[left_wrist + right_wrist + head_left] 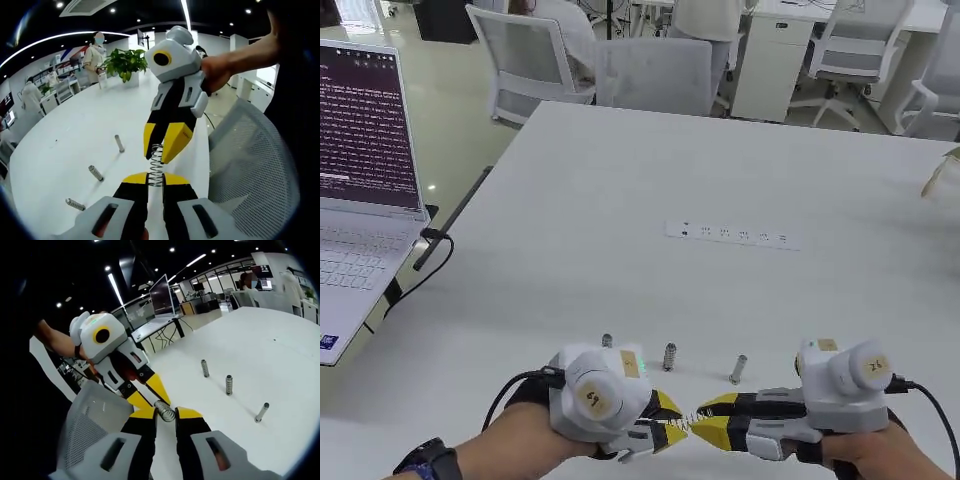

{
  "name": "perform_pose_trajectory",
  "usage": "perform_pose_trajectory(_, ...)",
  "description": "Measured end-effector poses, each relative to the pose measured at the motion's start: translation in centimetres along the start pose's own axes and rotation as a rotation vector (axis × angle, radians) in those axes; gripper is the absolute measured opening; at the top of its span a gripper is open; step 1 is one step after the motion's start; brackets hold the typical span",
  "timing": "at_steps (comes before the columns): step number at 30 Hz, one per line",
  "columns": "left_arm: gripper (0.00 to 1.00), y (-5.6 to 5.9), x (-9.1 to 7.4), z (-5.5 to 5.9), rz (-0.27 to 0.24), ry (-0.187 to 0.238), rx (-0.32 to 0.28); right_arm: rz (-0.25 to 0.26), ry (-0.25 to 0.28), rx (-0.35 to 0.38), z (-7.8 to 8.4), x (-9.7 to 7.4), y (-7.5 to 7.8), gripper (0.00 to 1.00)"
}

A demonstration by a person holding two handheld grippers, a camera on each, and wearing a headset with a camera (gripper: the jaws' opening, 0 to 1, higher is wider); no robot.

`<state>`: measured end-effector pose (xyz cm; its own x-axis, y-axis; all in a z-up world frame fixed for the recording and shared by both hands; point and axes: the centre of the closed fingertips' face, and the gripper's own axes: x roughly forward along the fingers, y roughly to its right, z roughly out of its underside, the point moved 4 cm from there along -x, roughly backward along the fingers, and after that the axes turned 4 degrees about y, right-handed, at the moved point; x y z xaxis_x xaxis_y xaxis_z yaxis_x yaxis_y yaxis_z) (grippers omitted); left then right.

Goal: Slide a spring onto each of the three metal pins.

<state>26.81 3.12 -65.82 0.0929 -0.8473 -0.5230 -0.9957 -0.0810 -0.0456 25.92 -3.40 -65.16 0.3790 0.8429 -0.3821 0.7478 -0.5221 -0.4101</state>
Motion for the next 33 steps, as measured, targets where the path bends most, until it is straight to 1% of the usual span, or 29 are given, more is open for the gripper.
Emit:
perform_pose_trajectory(11,0.02,0.2,0.0,-0.2,0.004,0.015,-0.003,-0.023,0.011,0.000,-0.4,0.0,-0.5,0.09)
perform_pose_trajectory(21,0.03,0.1,0.7,-0.5,-0.008,0.028,-0.009,-0.010,-0.016,-0.023,-0.8,-0.3,-0.4,0.08)
perform_pose_trajectory(27,0.03,0.1,1.1,-0.9,-0.017,0.038,-0.011,-0.007,-0.020,-0.034,-1.1,-0.7,-0.2,0.08)
perform_pose_trajectory(33,0.03,0.1,1.3,-1.0,-0.013,0.042,-0.018,-0.003,-0.025,-0.040,-1.2,-0.8,-0.1,0.08)
